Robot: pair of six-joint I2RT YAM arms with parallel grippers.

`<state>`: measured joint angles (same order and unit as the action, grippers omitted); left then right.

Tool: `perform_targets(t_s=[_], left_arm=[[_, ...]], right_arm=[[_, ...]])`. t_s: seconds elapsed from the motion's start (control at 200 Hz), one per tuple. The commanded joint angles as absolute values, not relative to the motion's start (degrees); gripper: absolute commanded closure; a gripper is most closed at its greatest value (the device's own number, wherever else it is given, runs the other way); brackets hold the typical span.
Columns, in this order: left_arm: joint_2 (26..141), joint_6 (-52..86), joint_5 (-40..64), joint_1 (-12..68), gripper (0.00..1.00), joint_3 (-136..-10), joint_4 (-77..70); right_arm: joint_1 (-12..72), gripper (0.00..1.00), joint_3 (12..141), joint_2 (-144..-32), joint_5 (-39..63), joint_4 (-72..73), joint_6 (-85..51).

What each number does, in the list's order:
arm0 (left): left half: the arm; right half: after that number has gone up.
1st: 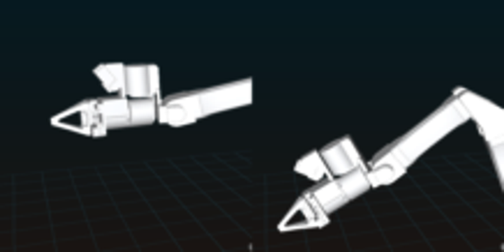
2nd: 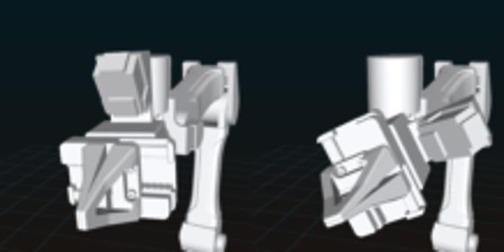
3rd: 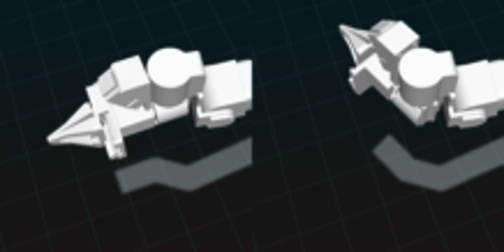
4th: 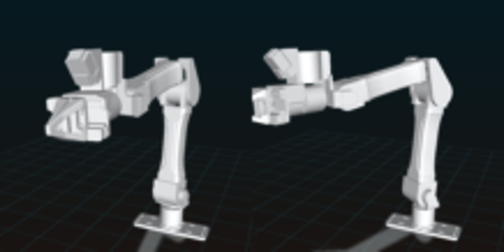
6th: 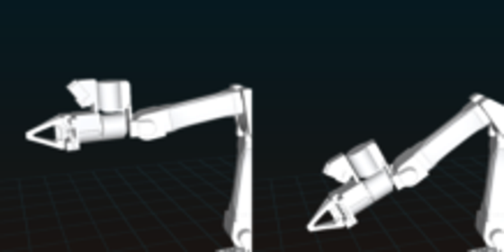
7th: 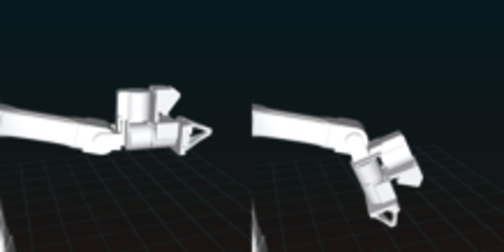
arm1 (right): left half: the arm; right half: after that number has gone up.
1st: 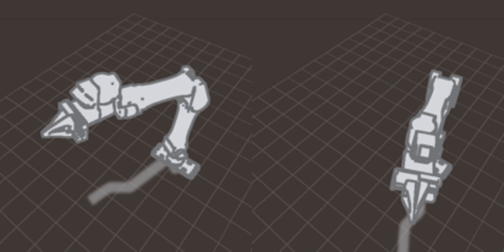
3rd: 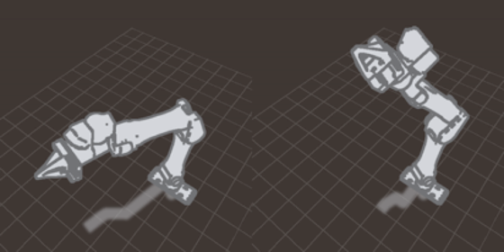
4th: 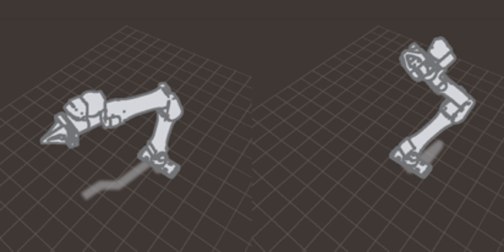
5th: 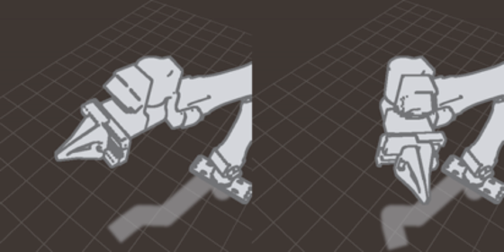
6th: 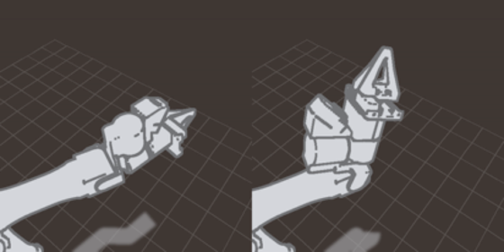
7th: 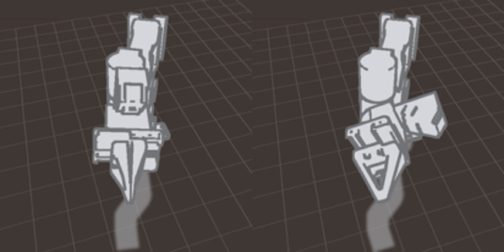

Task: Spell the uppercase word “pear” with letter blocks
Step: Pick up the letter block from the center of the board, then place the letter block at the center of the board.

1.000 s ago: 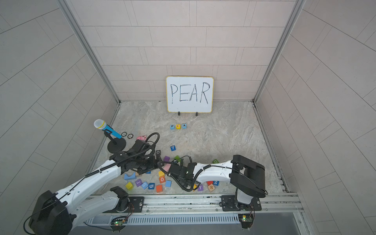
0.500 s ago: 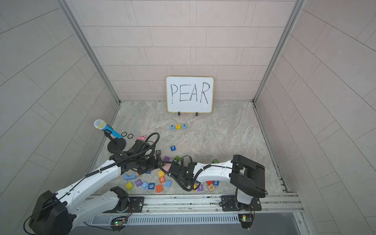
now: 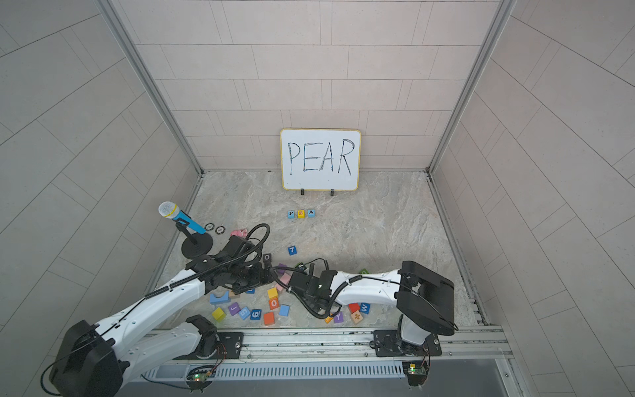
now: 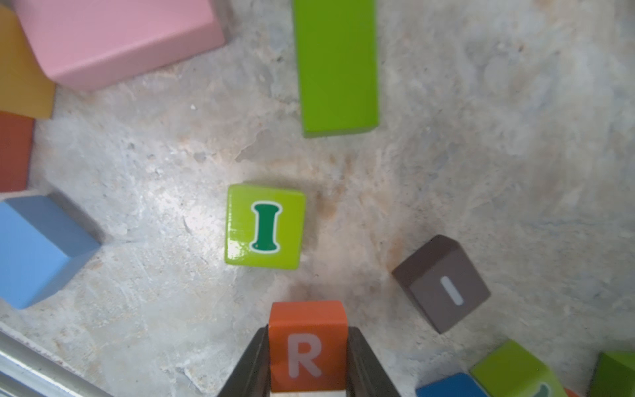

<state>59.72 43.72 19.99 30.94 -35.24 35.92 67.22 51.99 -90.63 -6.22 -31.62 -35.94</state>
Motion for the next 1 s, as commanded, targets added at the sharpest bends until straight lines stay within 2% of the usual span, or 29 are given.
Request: perform_targets(t_s=[0.0,0.41,0.996], left_arm=[[60.4,43.8,20.2,31.1,0.04,-37.1,35.0],[64.1,44.6,20.2,30.8,0.04,-39.6,29.4],[80.9,42.2,23.4,28.4,0.05,-51.5,24.6]], right_arm=[[65.2,0.63,53.4,-87.6,-8.1,-33.7,-36.7],[51.9,0.63,58.7,-86.8,-9.3,-33.7,-32.5],[37.6,0.63,76.9,-105.4,-6.7,-29.7,-26.2]])
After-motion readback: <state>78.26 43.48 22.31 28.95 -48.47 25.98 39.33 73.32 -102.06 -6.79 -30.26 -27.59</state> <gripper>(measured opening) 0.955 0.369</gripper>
